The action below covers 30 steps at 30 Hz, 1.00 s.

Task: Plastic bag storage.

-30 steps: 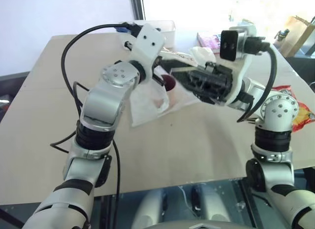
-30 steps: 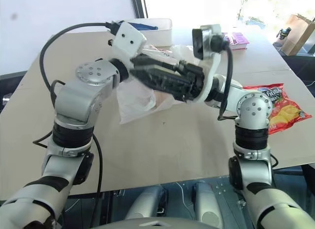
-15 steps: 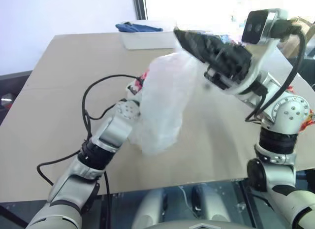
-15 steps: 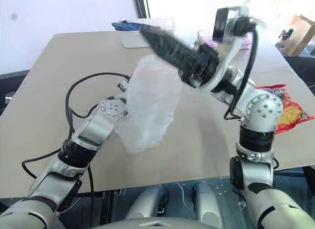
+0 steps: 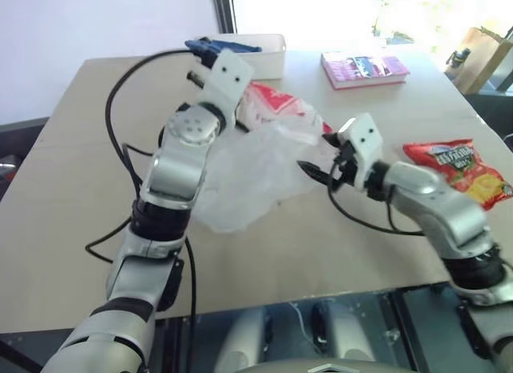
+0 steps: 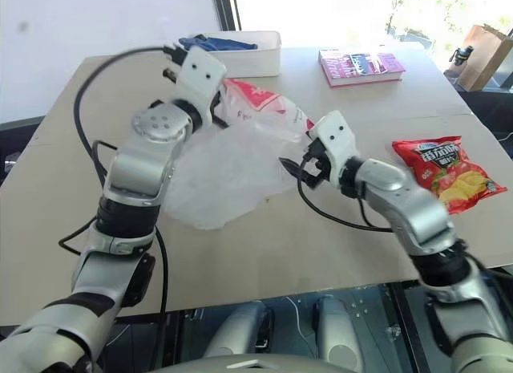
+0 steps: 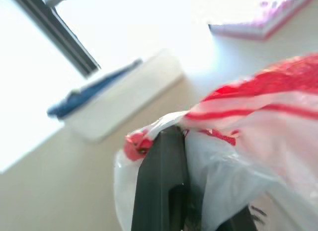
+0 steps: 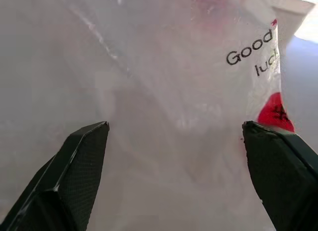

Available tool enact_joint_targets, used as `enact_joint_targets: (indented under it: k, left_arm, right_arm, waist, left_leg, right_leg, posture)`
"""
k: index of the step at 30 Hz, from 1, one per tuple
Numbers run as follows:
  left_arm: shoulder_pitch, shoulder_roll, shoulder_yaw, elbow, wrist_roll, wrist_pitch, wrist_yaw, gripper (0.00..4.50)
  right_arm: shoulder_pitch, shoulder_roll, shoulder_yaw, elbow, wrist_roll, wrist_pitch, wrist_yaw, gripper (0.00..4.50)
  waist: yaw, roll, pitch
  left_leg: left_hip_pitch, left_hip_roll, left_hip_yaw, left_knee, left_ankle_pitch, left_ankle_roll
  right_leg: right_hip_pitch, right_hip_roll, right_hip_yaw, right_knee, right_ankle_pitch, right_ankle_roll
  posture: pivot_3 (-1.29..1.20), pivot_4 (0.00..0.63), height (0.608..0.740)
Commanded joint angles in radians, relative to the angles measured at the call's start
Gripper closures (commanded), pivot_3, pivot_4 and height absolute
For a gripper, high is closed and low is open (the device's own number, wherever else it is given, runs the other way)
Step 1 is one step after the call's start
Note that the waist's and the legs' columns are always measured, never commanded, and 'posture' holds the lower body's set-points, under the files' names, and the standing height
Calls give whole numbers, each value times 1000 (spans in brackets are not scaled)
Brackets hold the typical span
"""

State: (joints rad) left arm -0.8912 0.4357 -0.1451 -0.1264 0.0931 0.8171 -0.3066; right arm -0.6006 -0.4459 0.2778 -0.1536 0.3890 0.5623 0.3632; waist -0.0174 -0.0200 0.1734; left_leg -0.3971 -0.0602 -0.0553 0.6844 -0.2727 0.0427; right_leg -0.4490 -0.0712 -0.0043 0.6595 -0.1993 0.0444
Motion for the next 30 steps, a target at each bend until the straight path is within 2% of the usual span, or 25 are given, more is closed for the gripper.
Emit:
enact_joint_targets:
  k: [1, 6, 9, 13, 16, 17, 19, 22, 27, 30]
  left_arm:
    - [-1, 20, 11, -34, 21, 17, -2, 4500]
    - [73, 116, 15, -91, 32, 104, -43, 4500]
    - [145, 182, 32, -194, -8, 156, -112, 4500]
    - [196, 181, 185, -353, -180, 281, -229, 4500]
    - [201, 158, 351, -422, -407, 384, -378, 4500]
    - [207, 177, 377, -429, -448, 387, -415, 4500]
    - [213, 274, 320, -380, -398, 289, -427, 4500]
    - [261, 394, 141, -330, -250, -4, -445, 4500]
    - [244, 366, -5, -237, -153, -253, -445, 4500]
    - [197, 326, -21, -185, -177, -285, -471, 4500]
  right_arm:
    - [-133, 29, 33, 249, -204, -193, -20, 147]
    - [-374, 102, 30, 777, -354, -482, -12, 147]
    - [-504, 158, 41, 1025, -413, -666, 35, 147]
    - [-627, 192, 37, 1249, -494, -824, 14, 147]
    - [-654, 160, -3, 1290, -504, -888, 7, 147]
    - [-651, 140, -15, 1282, -504, -906, 8, 147]
    - [-581, 50, -77, 1146, -459, -899, 71, 147]
    - [-391, -76, -163, 754, -377, -745, 176, 147]
    - [-59, -241, -309, 110, -280, -352, 219, 147]
    - [139, -316, -471, -205, -196, -101, 214, 147]
  waist:
    - [-1, 0, 0]
    - [-7, 0, 0]
    - [-23, 1, 0]
    - [-26, 1, 1]
    - [-21, 1, 1]
    - [-21, 1, 1]
    - [-23, 1, 1]
    - [-7, 3, 1]
    - [3, 4, 1]
    - [11, 4, 2]
  left_leg:
    - [0, 0, 1, 0, 0, 0]
    - [0, 0, 1, -1, 0, 0]
    - [0, 0, 0, -4, 0, 0]
    - [-2, 1, -1, -7, 0, 0]
    - [-2, 1, -4, -9, 0, 0]
    - [-2, 1, -5, -10, 0, -1]
    - [-2, 0, -5, -10, 0, -1]
    - [-2, 0, -7, -12, 0, -1]
    - [-2, 1, -3, -14, 0, -1]
    - [-3, 2, -3, -13, 0, 0]
  right_leg:
    - [0, 0, 0, 0, 0, 0]
    - [0, 1, 0, -1, 0, 0]
    - [-1, 1, 1, -3, 0, 0]
    - [-1, 1, 2, -8, 0, 0]
    - [0, 1, 0, -13, 0, 0]
    - [1, 0, -2, -14, 0, 0]
    - [1, 1, -2, -15, 0, 0]
    - [1, 0, -3, -16, 0, 0]
    - [0, -1, 0, -17, 0, 0]
    - [0, -1, 0, -16, 0, 0]
  posture:
    - [0, 150, 740]
    - [0, 150, 740]
    - [0, 150, 740]
    - [0, 150, 740]
    - [0, 150, 740]
    - [0, 150, 740]
    - [0, 150, 740]
    - [0, 150, 740]
    - [0, 150, 740]
    - [0, 150, 740]
